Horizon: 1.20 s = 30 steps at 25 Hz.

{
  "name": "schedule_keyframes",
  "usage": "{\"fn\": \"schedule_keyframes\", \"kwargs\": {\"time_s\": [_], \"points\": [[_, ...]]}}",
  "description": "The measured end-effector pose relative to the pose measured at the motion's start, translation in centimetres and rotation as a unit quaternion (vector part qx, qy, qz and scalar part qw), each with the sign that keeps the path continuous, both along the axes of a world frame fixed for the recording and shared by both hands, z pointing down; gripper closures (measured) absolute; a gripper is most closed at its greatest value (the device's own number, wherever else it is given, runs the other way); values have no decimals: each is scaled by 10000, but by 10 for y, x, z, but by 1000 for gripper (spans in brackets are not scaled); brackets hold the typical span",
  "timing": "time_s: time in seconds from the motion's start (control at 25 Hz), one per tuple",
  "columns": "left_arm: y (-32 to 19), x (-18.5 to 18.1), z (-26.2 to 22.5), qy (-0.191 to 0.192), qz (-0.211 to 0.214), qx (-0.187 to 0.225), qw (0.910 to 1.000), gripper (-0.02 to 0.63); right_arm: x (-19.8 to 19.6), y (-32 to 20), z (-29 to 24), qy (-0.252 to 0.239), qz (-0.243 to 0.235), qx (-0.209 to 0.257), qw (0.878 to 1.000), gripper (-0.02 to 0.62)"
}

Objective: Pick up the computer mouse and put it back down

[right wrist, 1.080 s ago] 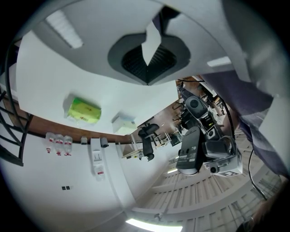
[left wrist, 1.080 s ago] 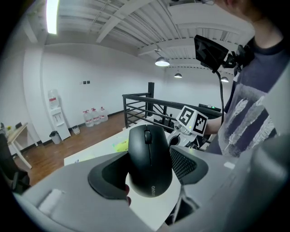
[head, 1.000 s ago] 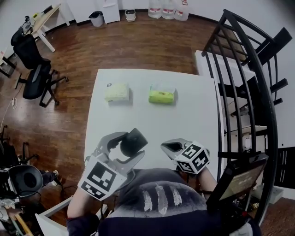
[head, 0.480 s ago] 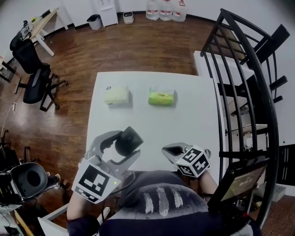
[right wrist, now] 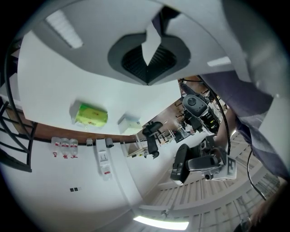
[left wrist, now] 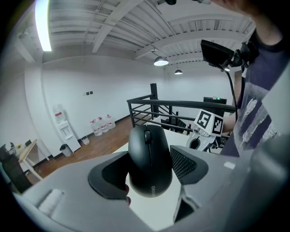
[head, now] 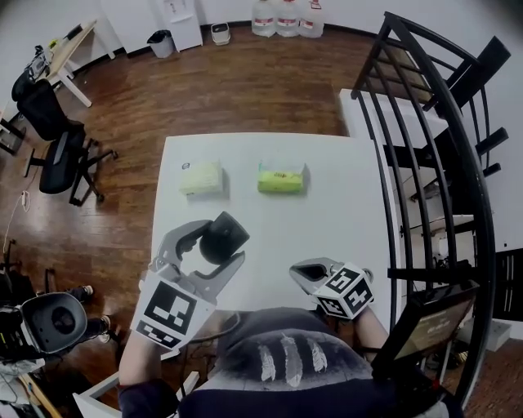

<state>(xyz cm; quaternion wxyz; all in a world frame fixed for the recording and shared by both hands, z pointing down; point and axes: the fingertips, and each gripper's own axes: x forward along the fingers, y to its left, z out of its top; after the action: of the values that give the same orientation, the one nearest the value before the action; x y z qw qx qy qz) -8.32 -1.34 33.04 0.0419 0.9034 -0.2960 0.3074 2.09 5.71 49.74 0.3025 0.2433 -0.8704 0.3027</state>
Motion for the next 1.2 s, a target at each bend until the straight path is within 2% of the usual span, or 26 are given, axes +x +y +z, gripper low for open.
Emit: {"fn": "schedule_keyframes", "kwargs": {"time_s": [0.24, 0.52, 0.68, 0.88, 1.2], "points": [[-42, 19, 12, -206, 84, -26, 9997, 301, 17, -7, 11, 40, 144, -220, 9996, 591], [-82, 25, 57, -460, -45, -462, 9979, 301, 29, -27, 24, -41, 234, -340, 9991, 591], [-108, 26, 93, -580, -220, -845, 9945, 301, 34, -39, 31, -89, 258, -465, 9985, 591], [-128, 23, 148, -819, -453, -1368, 9862, 301, 39, -49, 39, -86, 283, -575, 9979, 591], [-137, 14, 241, -1099, -623, -2346, 9638, 301, 43, -61, 53, 29, 370, -746, 9965, 591]]}}
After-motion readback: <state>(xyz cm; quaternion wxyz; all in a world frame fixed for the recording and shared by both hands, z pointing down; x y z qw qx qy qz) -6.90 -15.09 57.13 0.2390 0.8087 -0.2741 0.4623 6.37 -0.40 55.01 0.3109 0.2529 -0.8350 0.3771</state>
